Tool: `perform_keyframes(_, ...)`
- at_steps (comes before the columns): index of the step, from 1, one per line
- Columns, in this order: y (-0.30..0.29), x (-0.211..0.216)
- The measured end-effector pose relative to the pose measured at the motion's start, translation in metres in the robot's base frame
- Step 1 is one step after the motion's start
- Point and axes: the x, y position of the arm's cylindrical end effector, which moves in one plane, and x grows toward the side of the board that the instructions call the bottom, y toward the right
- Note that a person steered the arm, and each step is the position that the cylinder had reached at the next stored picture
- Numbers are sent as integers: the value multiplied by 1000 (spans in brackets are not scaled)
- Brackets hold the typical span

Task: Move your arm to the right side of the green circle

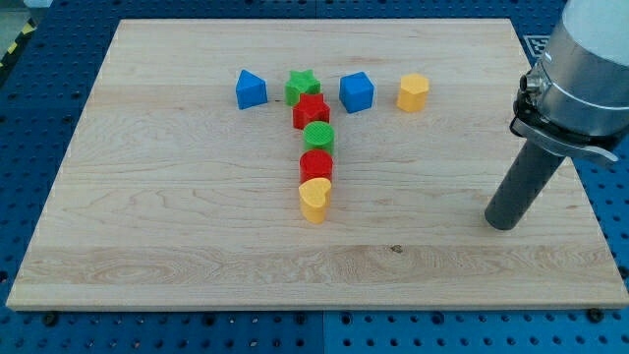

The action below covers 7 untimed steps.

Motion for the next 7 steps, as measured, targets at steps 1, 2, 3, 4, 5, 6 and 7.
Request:
perform_keyframes(1,0,0)
perform_keyframes(2,-1,-5)
perform_keyframes(3,-20,-53)
perform_keyframes(4,-56,-83)
perform_keyframes(5,-61,-83)
perform_keyframes(6,-124,-83)
perform_keyframes(7,-149,-83)
